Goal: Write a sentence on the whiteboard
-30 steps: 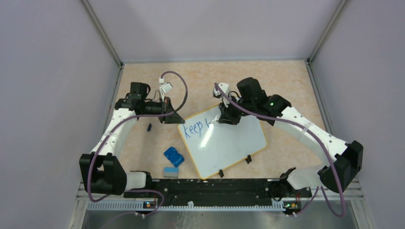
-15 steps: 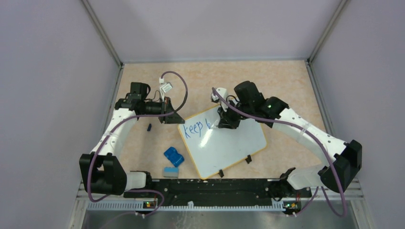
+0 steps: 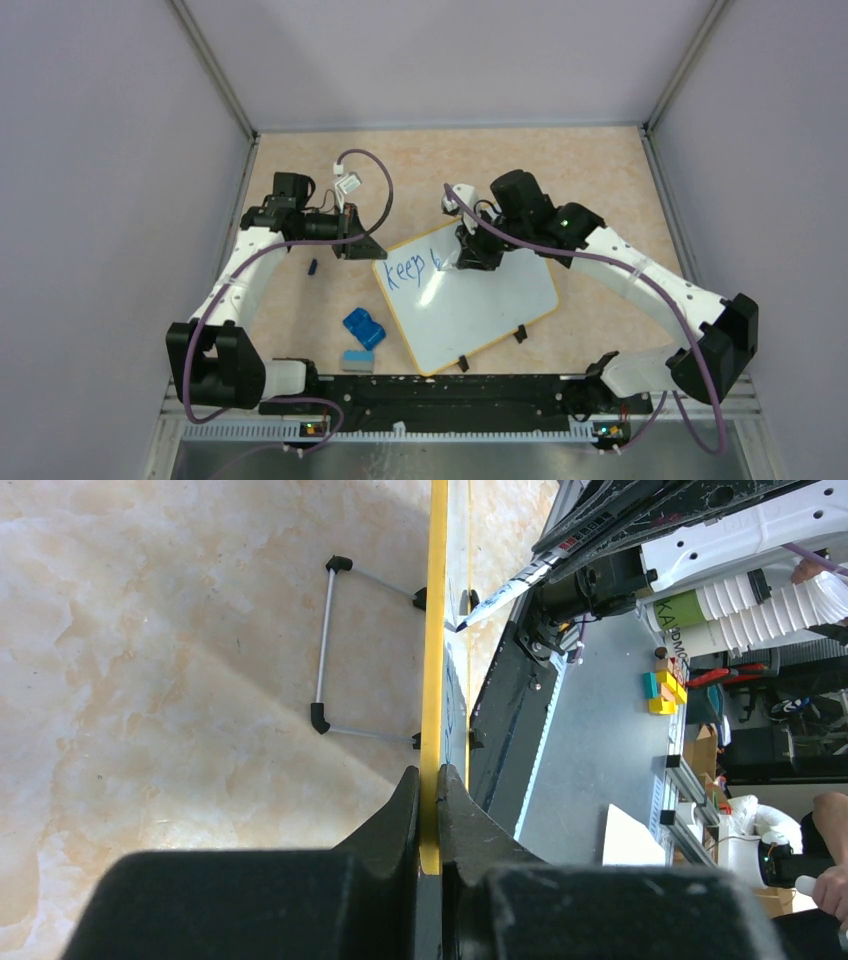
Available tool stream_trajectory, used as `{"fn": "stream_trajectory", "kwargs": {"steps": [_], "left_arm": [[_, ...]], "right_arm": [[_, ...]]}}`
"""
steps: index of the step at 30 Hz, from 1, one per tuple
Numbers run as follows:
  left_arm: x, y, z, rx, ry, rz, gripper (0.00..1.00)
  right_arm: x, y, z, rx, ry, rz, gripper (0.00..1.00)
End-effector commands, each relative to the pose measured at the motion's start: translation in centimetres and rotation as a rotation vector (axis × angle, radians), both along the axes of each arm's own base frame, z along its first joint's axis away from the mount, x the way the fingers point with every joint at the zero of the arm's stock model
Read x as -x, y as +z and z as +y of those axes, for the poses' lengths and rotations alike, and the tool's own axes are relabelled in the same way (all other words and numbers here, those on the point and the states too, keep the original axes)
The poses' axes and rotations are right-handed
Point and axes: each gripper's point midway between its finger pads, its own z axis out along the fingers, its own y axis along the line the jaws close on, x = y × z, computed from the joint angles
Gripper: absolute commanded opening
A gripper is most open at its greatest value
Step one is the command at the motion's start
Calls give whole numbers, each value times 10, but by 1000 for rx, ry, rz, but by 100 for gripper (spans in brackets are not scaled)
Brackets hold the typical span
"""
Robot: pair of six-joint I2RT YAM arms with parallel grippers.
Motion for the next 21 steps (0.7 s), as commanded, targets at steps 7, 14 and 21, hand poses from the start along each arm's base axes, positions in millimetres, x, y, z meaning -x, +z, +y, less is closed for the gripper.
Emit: {"fn": "stream_trajectory", "kwargs": {"steps": [7,14,21], "left_arm": [[4,-12,-3,-44,-13,17,0],[4,-11,-3,-47,-12,10,0],[5,-12,-2,-51,-11,7,0]], "right_arm": [[-7,42,-6,-66,-29,-95,0],[-16,39,-3,-61,-43,-102,0],[-23,33,-3,-44,-59,-107,0]]}}
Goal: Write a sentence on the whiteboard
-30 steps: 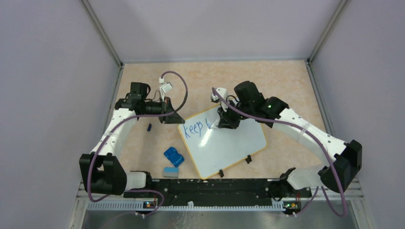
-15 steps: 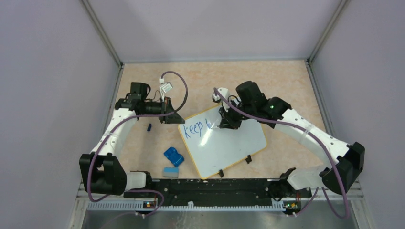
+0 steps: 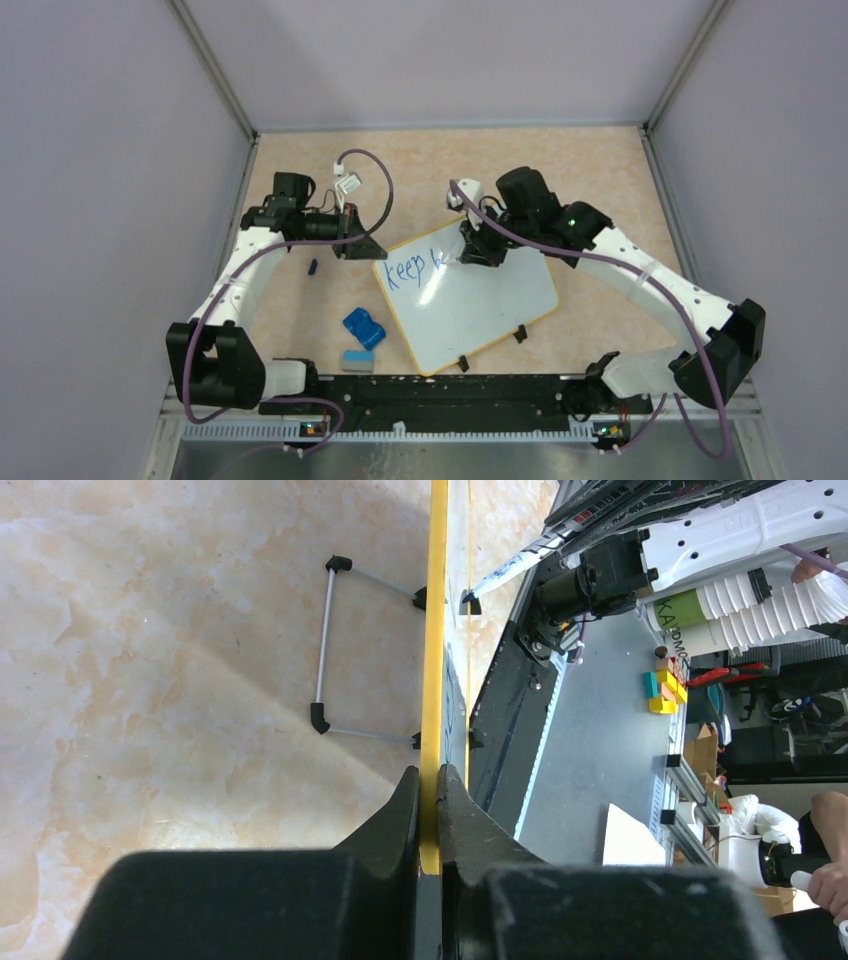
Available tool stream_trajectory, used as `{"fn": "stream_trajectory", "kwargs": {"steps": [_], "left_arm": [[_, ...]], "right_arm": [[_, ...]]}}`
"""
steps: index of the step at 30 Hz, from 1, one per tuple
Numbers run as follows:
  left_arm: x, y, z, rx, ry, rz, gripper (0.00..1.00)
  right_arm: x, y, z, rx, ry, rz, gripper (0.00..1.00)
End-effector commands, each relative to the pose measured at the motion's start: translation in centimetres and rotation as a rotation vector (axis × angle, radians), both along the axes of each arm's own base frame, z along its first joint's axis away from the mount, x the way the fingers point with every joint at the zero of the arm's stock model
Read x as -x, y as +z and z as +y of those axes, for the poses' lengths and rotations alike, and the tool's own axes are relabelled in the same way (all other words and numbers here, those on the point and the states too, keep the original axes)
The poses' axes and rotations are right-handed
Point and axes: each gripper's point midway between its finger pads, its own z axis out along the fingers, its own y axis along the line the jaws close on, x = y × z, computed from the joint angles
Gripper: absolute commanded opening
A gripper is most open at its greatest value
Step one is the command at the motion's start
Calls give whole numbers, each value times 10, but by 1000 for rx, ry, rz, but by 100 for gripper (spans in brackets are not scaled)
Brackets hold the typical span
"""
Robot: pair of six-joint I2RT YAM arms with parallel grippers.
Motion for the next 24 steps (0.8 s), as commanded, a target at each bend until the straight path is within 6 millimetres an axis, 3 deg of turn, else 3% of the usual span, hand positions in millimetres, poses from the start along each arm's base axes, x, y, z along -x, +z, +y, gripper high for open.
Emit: {"fn": "stream_trajectory", "kwargs": {"steps": [1,12,24], "left_arm": [[4,-12,-2,-51,-8,7,0],[4,-13,-2,-50,-9,16,0],[5,-13,-2,-54,-7,12,0]], "right_arm": [[-18,21,5,-40,-20,-74,0],[-29,20,-15,-8,-64,-99,0],[-38,31,-5,-48,-66,-106,0]]}}
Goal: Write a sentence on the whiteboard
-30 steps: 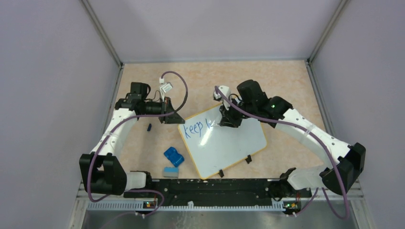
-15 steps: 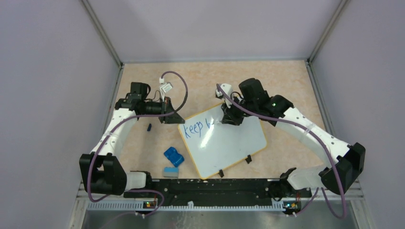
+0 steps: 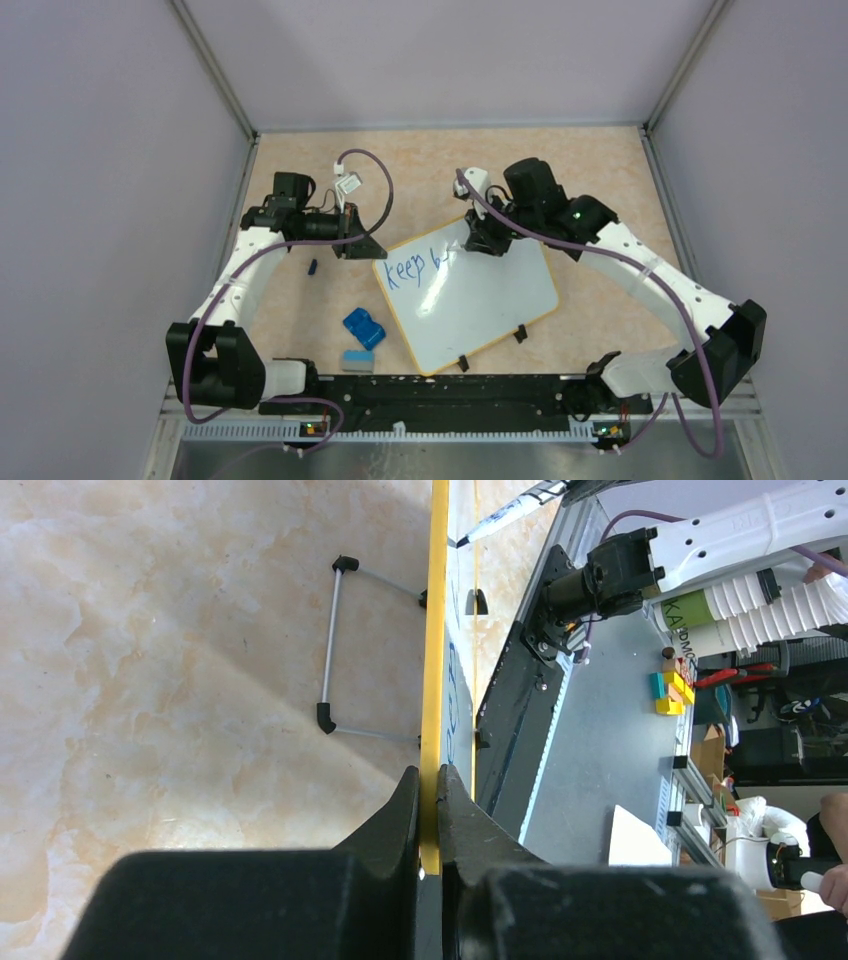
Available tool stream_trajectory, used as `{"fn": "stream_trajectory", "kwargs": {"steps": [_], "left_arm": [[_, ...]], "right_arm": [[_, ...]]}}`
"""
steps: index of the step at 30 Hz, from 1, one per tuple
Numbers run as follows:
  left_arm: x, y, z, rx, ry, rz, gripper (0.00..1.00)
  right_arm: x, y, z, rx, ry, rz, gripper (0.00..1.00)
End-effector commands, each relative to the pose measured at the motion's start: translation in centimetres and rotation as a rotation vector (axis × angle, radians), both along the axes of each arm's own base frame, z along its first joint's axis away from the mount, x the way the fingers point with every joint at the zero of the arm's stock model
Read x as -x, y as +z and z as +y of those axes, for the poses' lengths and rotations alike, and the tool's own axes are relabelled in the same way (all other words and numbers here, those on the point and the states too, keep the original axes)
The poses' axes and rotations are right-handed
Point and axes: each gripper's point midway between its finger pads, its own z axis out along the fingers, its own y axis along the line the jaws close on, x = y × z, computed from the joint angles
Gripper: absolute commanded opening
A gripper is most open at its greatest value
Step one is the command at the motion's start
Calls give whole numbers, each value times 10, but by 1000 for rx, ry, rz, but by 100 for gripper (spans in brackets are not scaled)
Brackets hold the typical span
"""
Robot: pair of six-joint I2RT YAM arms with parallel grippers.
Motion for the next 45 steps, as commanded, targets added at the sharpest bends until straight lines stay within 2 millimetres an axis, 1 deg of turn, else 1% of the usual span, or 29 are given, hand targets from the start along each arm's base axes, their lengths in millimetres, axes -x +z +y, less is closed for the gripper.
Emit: {"fn": "stream_trajectory", "kwargs": {"steps": [1,6,12,21,34,45], "left_arm": [[6,-12,-2,-45,-12,18,0],[6,-12,-2,-43,-13,18,0],[6,-13,-2,-46,-13,19,0],[6,-15,-2,-45,-14,22,0],[5,-15,-3,-44,-15,28,0],[5,-14,-3,-46,-14,24,0]], "right_arm": [[-17,25,8,-52,-13,-68,0],[-12,18,13,-60,11,-25,0],[-6,14,16,-59,27,-12,0],[5,-1,13,-40,33,16,0],[14,-3,5,-36,28,20,0],[16,-3,-3,-12,23,5,0]]}}
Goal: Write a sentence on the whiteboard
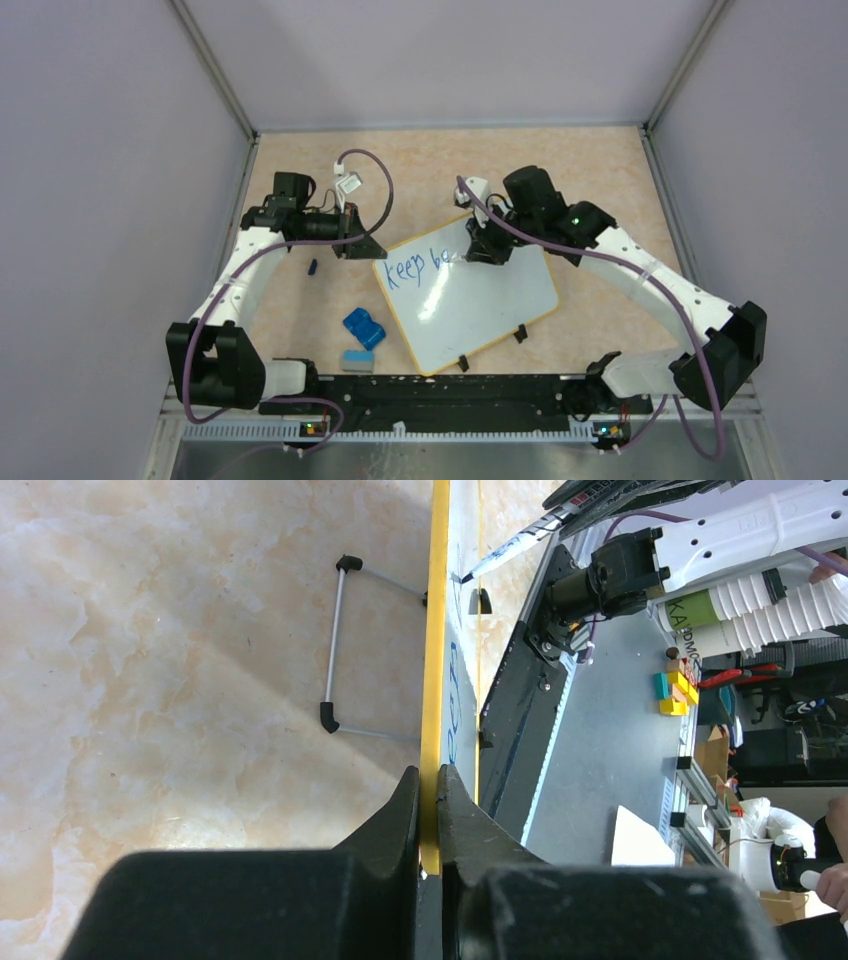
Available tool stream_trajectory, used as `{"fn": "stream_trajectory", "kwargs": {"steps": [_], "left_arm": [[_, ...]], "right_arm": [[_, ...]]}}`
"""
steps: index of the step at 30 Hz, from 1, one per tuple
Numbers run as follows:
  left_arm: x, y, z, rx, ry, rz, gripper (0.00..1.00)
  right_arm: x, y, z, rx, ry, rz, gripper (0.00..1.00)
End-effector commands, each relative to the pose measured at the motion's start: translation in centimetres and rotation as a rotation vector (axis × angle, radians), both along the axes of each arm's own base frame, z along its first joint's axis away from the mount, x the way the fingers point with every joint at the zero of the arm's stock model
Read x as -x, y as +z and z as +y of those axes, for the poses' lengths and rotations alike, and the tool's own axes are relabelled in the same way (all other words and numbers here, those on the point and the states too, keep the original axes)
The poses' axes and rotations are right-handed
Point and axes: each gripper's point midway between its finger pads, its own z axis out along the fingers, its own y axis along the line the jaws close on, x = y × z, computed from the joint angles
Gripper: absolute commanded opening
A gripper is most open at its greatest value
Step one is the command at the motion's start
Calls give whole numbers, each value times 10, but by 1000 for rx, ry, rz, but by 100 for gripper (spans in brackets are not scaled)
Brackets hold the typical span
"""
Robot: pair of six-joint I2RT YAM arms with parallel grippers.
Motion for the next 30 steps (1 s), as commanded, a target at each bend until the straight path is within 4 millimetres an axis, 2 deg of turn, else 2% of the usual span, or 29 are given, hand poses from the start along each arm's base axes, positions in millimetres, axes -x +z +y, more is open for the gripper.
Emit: {"fn": "stream_trajectory", "kwargs": {"steps": [1,6,11,14,24,30], "left_arm": [[6,-13,-3,-40,-17,25,0],[6,-13,-3,-38,-18,25,0],[7,-12,-3,-38,-18,24,0],[7,-13,-4,-38,-19,24,0],[5,-10,-4,-35,-20,21,0],[6,-10,-4,-36,-21,18,0]], "right_arm": [[1,12,-6,-5,-2,-56,0],[0,23,-9,-5,3,-76,0],[4,49,-7,-41,39,-111,0],[0,58,-7,-49,29,-133,0],[-26,65,-7,-58,-41,-168,0],[-30,63,-6,-63,-45,-163,0]]}}
